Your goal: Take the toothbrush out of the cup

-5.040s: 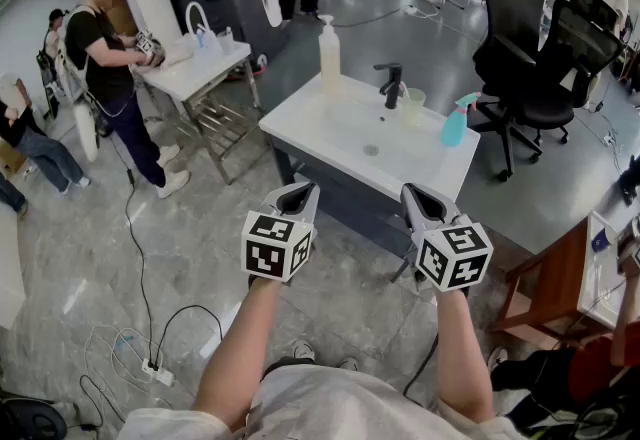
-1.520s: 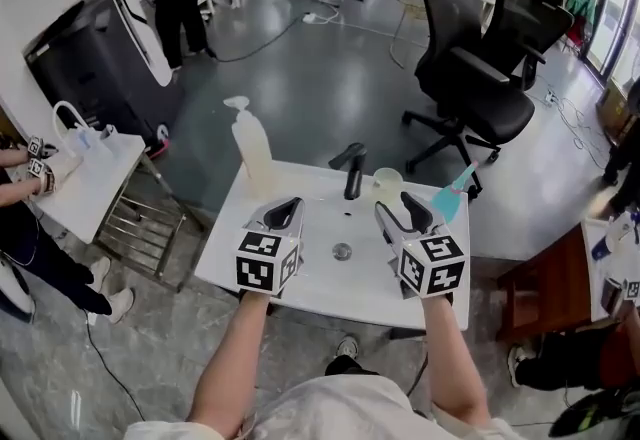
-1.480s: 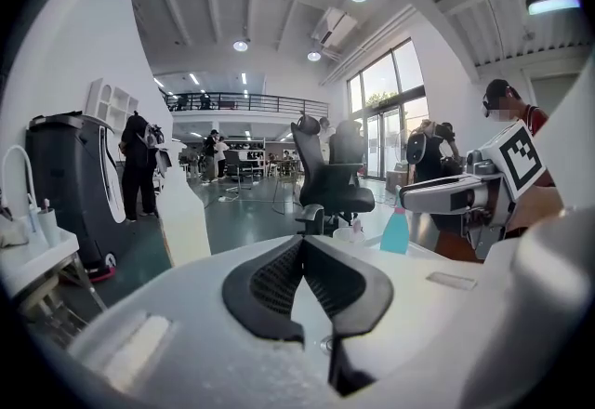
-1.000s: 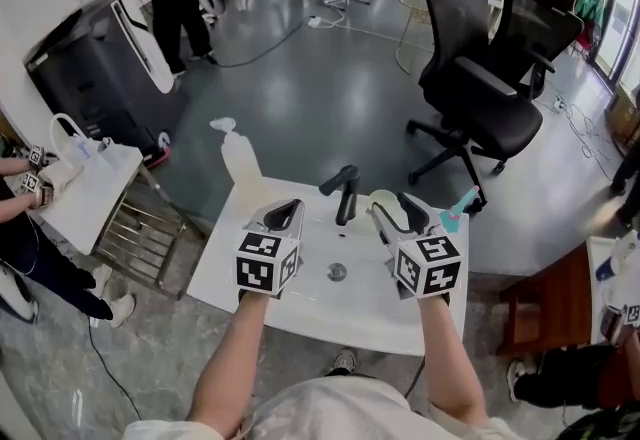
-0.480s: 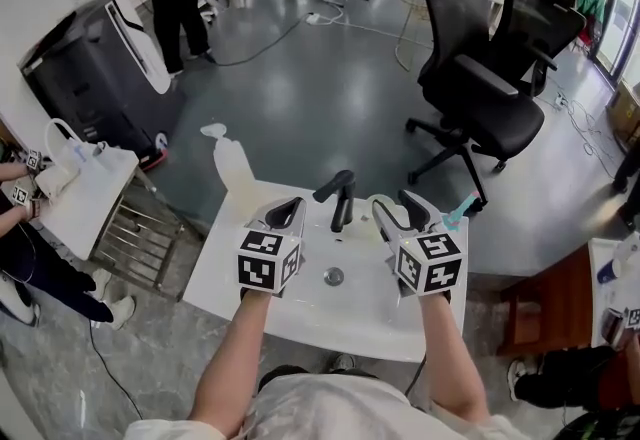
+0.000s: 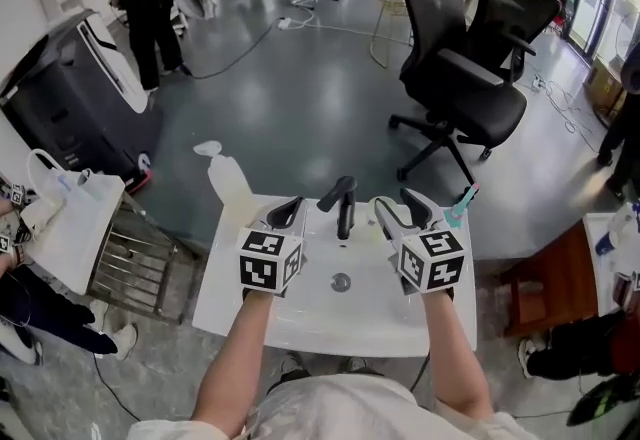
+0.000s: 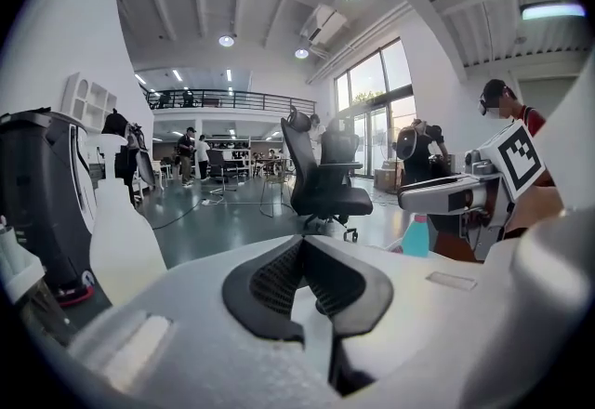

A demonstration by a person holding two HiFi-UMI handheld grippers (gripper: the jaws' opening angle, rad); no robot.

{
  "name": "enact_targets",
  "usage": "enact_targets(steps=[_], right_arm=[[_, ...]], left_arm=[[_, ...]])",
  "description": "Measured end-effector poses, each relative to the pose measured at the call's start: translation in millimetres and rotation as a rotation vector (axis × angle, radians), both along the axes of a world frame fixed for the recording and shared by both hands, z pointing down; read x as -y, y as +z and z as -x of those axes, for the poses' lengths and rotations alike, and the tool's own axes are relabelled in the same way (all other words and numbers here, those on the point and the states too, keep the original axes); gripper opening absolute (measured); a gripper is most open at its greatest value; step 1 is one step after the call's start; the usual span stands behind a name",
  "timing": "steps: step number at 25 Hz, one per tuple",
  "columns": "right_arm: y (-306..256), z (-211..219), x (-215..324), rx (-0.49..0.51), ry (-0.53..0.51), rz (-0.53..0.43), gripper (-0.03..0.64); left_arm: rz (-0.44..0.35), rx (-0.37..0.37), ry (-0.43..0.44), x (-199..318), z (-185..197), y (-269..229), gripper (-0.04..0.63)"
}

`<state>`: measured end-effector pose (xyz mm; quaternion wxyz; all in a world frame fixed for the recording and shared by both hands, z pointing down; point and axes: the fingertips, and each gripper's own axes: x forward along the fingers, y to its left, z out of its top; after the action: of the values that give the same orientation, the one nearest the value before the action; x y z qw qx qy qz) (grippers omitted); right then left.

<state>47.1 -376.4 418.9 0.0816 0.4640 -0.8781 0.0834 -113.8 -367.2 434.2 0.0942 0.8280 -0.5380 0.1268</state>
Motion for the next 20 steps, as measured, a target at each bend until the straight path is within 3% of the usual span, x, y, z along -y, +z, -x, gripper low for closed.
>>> enact_targets(steps=[9, 20], right_arm=[[2.4, 7.6, -3.2, -0.015, 0.107, 0.0, 0.207], [20.6, 19.6, -9.6, -0.08, 0.108, 0.016, 0.207]], left_arm=[[-0.002, -0.015, 0.097, 14.7, 11.3, 2.0, 0.005], [-0.009, -0.032, 0.141, 14.9, 8.1, 0.7, 0.005]])
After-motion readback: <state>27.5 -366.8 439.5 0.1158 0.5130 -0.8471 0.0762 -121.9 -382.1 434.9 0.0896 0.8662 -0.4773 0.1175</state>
